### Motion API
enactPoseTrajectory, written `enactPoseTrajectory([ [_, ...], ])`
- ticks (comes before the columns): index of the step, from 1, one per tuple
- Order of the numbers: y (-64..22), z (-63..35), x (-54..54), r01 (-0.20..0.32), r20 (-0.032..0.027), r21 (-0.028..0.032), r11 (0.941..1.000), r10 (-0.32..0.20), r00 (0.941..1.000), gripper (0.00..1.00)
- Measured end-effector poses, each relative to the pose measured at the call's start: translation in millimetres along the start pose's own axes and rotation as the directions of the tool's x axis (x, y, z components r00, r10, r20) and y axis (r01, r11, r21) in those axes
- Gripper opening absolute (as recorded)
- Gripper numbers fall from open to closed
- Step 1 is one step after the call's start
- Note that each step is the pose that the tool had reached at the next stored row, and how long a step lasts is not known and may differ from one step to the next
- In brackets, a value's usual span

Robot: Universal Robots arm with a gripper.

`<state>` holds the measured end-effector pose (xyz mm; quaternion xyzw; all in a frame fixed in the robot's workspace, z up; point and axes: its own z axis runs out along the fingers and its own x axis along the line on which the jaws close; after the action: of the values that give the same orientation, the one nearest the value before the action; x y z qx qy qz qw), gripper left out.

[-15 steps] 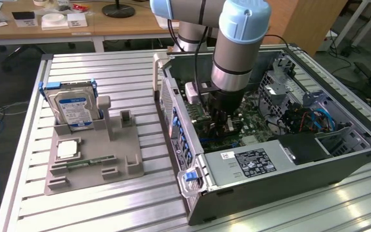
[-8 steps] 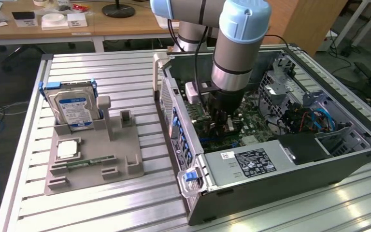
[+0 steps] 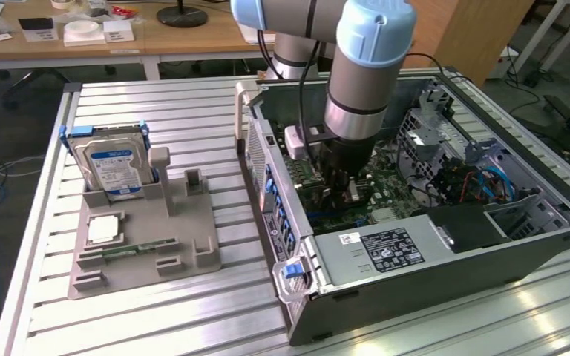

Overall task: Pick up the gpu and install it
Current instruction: 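Insert the gpu into the slot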

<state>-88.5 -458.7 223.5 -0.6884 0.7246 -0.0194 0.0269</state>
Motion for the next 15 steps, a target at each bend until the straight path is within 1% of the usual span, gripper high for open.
enactPoseTrajectory([
  [4,0.2,1.8,0.2,0.0,-0.0009,-0.0005,1.0,0.0,1.0,0.28],
  [7,0.3,3.4,0.1,0.0,-0.0002,-0.0002,1.0,0.0,1.0,0.28],
  [10,0.5,5.5,0.1,0.0,-0.0003,-0.0014,1.0,0.0,1.0,0.28],
  [14,0.4,5.4,0.1,0.0,-0.0003,-0.0016,1.0,0.0,1.0,0.28],
  [15,0.3,4.8,0.0,0.0,0.0008,-0.0012,1.0,0.0,1.0,0.28],
])
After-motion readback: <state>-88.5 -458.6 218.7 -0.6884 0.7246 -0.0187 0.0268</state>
